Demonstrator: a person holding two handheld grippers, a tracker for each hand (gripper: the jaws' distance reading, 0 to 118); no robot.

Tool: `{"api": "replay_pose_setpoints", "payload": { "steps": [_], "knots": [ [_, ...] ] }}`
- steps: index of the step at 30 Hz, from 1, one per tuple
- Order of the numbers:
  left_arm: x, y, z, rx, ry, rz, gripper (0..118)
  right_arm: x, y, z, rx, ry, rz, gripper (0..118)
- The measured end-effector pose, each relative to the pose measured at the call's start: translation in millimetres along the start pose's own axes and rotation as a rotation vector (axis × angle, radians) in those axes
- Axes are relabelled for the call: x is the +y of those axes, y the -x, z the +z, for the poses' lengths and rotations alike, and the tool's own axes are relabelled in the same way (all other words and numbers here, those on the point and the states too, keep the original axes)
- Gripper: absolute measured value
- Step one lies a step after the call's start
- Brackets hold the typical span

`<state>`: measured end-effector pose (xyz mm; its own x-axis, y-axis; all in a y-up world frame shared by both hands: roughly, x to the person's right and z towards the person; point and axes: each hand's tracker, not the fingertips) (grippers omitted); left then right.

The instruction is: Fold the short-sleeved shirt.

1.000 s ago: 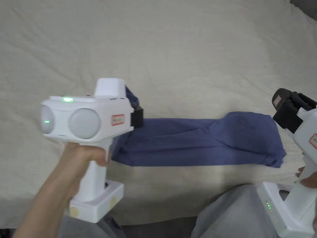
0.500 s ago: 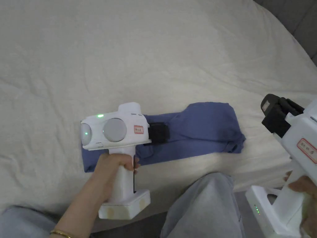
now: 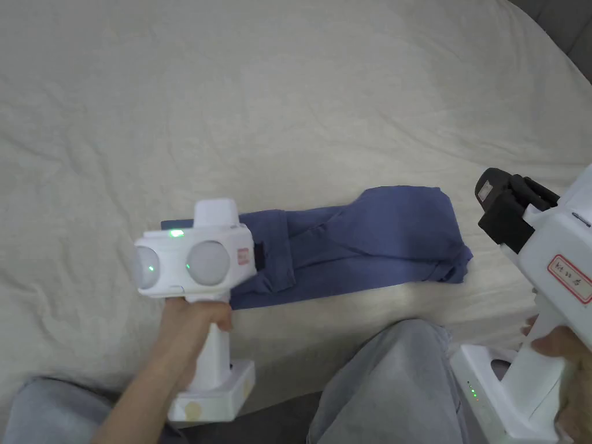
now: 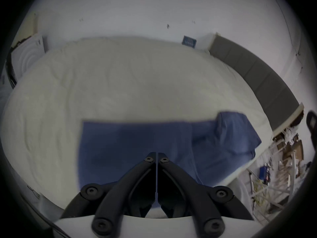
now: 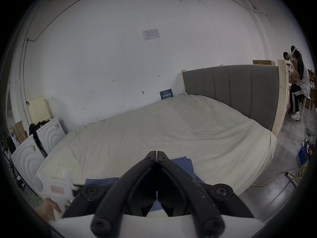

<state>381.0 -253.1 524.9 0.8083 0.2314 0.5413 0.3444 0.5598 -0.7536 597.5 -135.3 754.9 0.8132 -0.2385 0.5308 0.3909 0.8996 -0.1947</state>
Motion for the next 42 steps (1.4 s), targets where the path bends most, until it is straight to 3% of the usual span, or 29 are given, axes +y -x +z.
{"api": "replay_pose_setpoints", "payload": {
  "steps": [2, 5, 8, 15, 17, 18, 19, 21, 24, 26, 32, 38, 42],
  "knots": [
    [-17, -17, -15, -0.064, 0.048, -0.018, 1, -1, -2, 2, -0.003, 0.002, 0.0, 2],
    [-32, -43, -22, 0.059, -0.022, -0.133, 1, -1, -7, 6, -0.016, 0.005, 0.0, 2],
    [-24, -51, -14, 0.043, -0.008, -0.12, 1, -1, -9, 9, -0.028, 0.006, 0.001, 2],
    [-8, -59, 8, -0.279, -0.02, -0.013, 6, -1, -3, 11, -0.022, 0.012, -0.002, 2],
    [6, -49, 26, -0.319, -0.1, 0.027, 26, 1, -1, 12, -0.015, 0.008, 0.011, 2],
    [14, -42, 34, -0.333, -0.133, 0.048, 58, 3, 1, 12, -0.014, 0.005, 0.017, 2],
    [23, -31, 40, -0.346, -0.159, 0.067, 83, 4, 2, 12, -0.011, 0.001, 0.02, 2],
    [40, -7, 54, -0.355, -0.197, 0.113, 117, 8, 4, 13, -0.001, -0.006, 0.02, 2],
    [59, 40, 70, -0.385, -0.274, 0.17, 118, 6, 3, 12, 0.008, -0.02, 0.027, 2],
    [67, 72, 71, -0.354, -0.246, 0.189, 118, 8, 5, 8, 0.063, -0.018, 0.029, 2],
    [51, 156, 46, -0.389, -0.084, 0.322, 118, 21, 22, 12, 0.089, -0.068, 0.079, 2],
    [12, 191, -2, -0.455, 0.094, 0.49, 118, 26, 36, 10, 0.098, -0.057, 0.108, 2],
    [8, 202, -6, -0.591, -0.002, 0.591, 118, 26, 40, 8, 0.09, -0.043, 0.116, 2]
  ]
}}
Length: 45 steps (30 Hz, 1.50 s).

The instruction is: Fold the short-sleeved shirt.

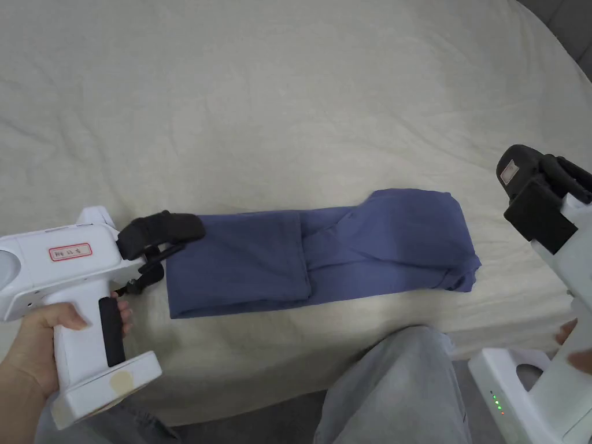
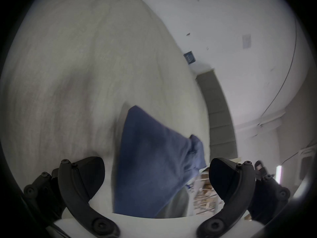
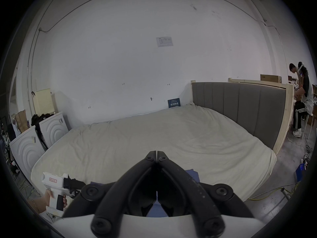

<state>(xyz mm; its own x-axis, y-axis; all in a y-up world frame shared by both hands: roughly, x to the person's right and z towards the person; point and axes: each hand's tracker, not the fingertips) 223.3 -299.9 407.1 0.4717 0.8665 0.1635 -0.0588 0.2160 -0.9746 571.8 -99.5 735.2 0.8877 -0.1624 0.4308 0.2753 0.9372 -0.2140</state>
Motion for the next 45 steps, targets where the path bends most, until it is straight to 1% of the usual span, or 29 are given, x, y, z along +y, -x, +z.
{"api": "replay_pose_setpoints", "payload": {
  "steps": [1, 2, 3, 5, 6, 8, 9, 11, 12, 14, 16, 17, 19, 21, 23, 27, 29, 31, 34, 39, 43, 44, 45],
  "knots": [
    [2, 4, -2, -0.028, 0.012, 0.044, 118, 0, 0, 0, 0.0, 0.003, 0.0, 2],
    [2, 6, -4, -0.055, 0.027, 0.087, 115, 0, 0, -1, 0.002, 0.007, 0.0, 2],
    [2, 8, -8, -0.046, 0.041, 0.102, 99, -1, 1, -1, -0.001, 0.01, 0.002, 2],
    [-3, 6, -14, 0.025, 0.049, 0.026, 74, -2, 3, -2, -0.001, 0.014, 0.004, 2],
    [-3, 6, -16, 0.046, 0.046, -0.015, 56, -2, 3, -2, 0.0, 0.018, 0.004, 2],
    [-1, 7, -20, 0.118, 0.054, -0.019, 20, -4, 5, -2, 0.0, 0.026, 0.006, 2],
    [-1, 9, -22, 0.14, 0.059, 0.0, 15, -5, 5, -2, -0.001, 0.029, 0.007, 2],
    [0, 7, -19, 0.096, 0.053, 0.023, 14, -5, 6, -2, -0.003, 0.031, 0.011, 2],
    [0, 1, -19, 0.117, 0.051, 0.024, 14, -5, 7, -1, -0.004, 0.031, 0.012, 2],
    [0, -14, -19, 0.195, 0.054, -0.018, 13, -3, 8, 0, -0.003, 0.03, 0.014, 2],
    [4, -25, -14, 0.254, 0.063, -0.004, 12, -1, 10, 1, -0.004, 0.028, 0.018, 2],
    [6, -31, -9, 0.242, 0.06, 0.003, 12, 0, 11, 2, -0.004, 0.023, 0.02, 2],
    [11, -42, 7, 0.273, 0.013, -0.041, 12, 4, 11, 4, 0.004, 0.012, 0.019, 2],
    [20, -53, 31, 0.361, -0.028, -0.074, 12, 5, 13, 5, 0.012, 0.001, 0.017, 2],
    [30, -55, 64, 0.455, -0.08, -0.069, 12, 5, 14, 4, 0.024, -0.005, 0.014, 2],
    [46, -69, 136, 0.709, -0.239, -0.047, 12, 4, 17, 2, 0.056, -0.01, 0.004, 2],
    [45, -88, 157, 0.809, -0.321, -0.127, 12, 0, 21, 0, 0.067, -0.004, 0.004, 2],
    [38, -111, 164, 0.863, -0.348, -0.208, 12, -3, 23, -3, 0.081, 0.006, -0.001, 2],
    [23, -145, 152, 0.836, -0.346, -0.322, 12, -7, 24, -4, 0.093, 0.015, -0.011, 2],
    [-10, -175, 80, 0.797, -0.216, -0.503, 12, -8, 18, 6, 0.089, 0.002, -0.025, 2],
    [-31, -177, 12, 0.751, -0.093, -0.539, 13, -5, 5, 19, 0.046, -0.017, -0.034, 2],
    [-36, -175, -6, 0.742, -0.06, -0.559, 16, -5, 1, 23, 0.032, -0.021, -0.041, 2],
    [-41, -172, -23, 0.75, -0.027, -0.573, 29, -5, -3, 25, 0.018, -0.024, -0.047, 2]
  ]
}}
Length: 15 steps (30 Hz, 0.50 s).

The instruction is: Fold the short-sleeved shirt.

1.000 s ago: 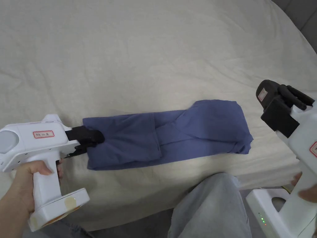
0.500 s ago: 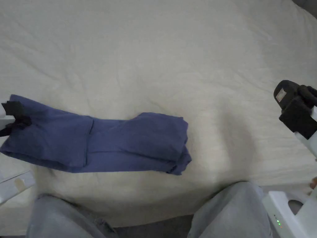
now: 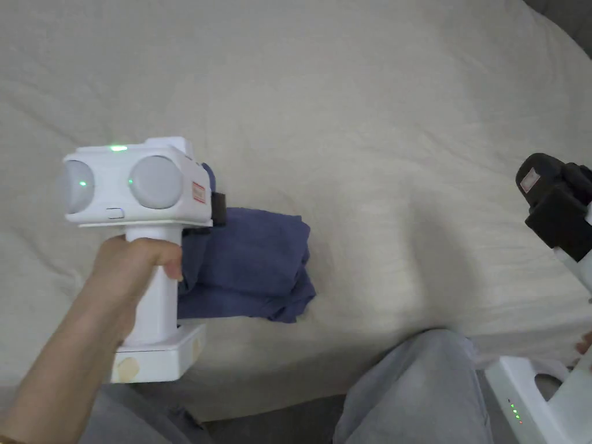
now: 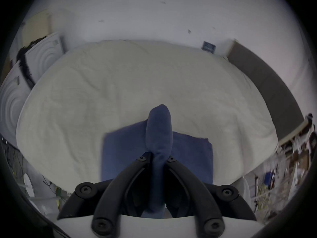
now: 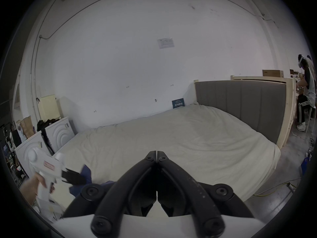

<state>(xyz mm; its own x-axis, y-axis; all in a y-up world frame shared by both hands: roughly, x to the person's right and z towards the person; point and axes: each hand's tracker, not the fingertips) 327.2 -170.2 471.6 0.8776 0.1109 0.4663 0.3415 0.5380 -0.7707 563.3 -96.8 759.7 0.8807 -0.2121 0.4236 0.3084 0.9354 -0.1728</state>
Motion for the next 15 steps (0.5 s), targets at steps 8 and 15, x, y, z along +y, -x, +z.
{"api": "replay_pose_setpoints", "payload": {
  "steps": [8, 15],
  "knots": [
    [-7, -27, -69, -0.213, 0.183, 0.095, 83, -1, -17, 19, -0.086, -0.002, -0.018, 2],
    [-2, 3, 4, -0.129, -0.207, 0.053, 21, -2, -9, 11, -0.062, 0.005, -0.02, 2]
  ]
}}
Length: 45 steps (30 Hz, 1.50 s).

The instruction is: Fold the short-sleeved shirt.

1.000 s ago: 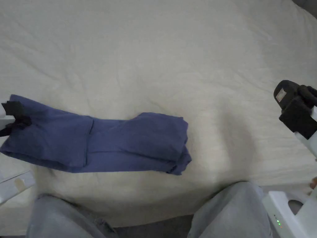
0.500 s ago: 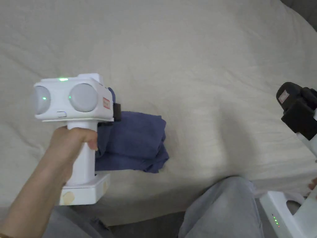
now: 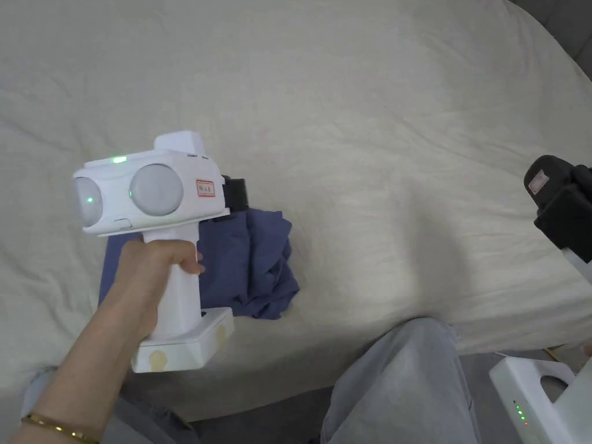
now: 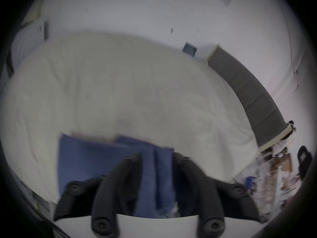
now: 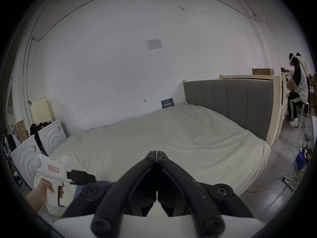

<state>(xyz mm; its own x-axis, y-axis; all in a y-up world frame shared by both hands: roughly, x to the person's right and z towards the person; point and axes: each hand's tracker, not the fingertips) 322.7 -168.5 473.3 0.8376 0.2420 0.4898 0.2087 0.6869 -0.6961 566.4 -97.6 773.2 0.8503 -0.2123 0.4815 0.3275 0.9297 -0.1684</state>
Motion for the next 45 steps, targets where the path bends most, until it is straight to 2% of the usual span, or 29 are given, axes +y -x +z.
{"api": "replay_pose_setpoints", "payload": {
  "steps": [1, 2, 7, 10, 14, 15, 17, 18, 20, 22, 26, 29, 31, 34, 36, 38, 42, 44, 45],
  "knots": [
    [-6, 0, 4, 0.05, -0.039, -0.035, 6, 0, 3, -1, 0.012, -0.001, 0.005, 2],
    [-14, 1, 6, 0.085, -0.058, -0.055, 2, -1, 8, -3, 0.026, 0.0, 0.01, 2],
    [-69, 1, -21, -0.013, 0.078, -0.049, 2, -3, 23, -12, 0.078, 0.016, 0.033, 2],
    [-102, -8, -43, 0.011, 0.174, -0.095, 2, -2, 28, -13, 0.09, 0.017, 0.045, 2],
    [-120, -18, -47, 0.052, 0.097, -0.147, 2, 0, 32, -11, 0.098, 0.012, 0.05, 2],
    [-116, -20, -45, 0.054, 0.127, -0.163, 2, 1, 34, -12, 0.098, 0.011, 0.053, 2],
    [-104, -14, -35, 0.007, 0.119, -0.143, 2, 2, 38, -13, 0.104, 0.011, 0.06, 2],
    [-94, -10, -25, -0.038, 0.075, -0.09, 2, 3, 41, -15, 0.108, 0.011, 0.063, 2],
    [-78, -4, 0, -0.025, -0.06, -0.036, 2, 3, 48, -17, 0.12, 0.006, 0.071, 2],
    [-62, 4, 24, 0.035, -0.187, -0.072, 2, 5, 61, -23, 0.142, 0.002, 0.086, 2],
    [-44, 24, 66, 0.242, -0.423, -0.161, 2, 3, 102, -39, 0.229, -0.011, 0.12, 2],
    [-42, 40, 87, 0.345, -0.518, -0.185, 2, -13, 142, -62, 0.283, -0.009, 0.137, 2],
    [-42, 49, 94, 0.379, -0.534, -0.186, 2, -33, 167, -85, 0.312, 0.022, 0.148, 2],
    [-48, 57, 102, 0.412, -0.532, -0.215, 2, -78, 200, -124, 0.341, 0.154, 0.159, 2],
    [-53, 62, 107, 0.417, -0.531, -0.22, 2, -115, 215, -152, 0.307, 0.268, 0.186, 2],
    [-58, 67, 109, 0.416, -0.521, -0.209, 2, -147, 222, -171, 0.277, 0.374, 0.204, 2],
    [-62, 79, 103, 0.42, -0.49, -0.168, 2, -197, 223, -196, 0.213, 0.541, 0.293, 2],
    [-61, 84, 101, 0.412, -0.47, -0.143, 3, -209, 218, -196, 0.223, 0.522, 0.287, 2],
    [-58, 88, 100, 0.401, -0.451, -0.109, 15, -205, 218, -193, 0.234, 0.469, 0.305, 2]
  ]
}}
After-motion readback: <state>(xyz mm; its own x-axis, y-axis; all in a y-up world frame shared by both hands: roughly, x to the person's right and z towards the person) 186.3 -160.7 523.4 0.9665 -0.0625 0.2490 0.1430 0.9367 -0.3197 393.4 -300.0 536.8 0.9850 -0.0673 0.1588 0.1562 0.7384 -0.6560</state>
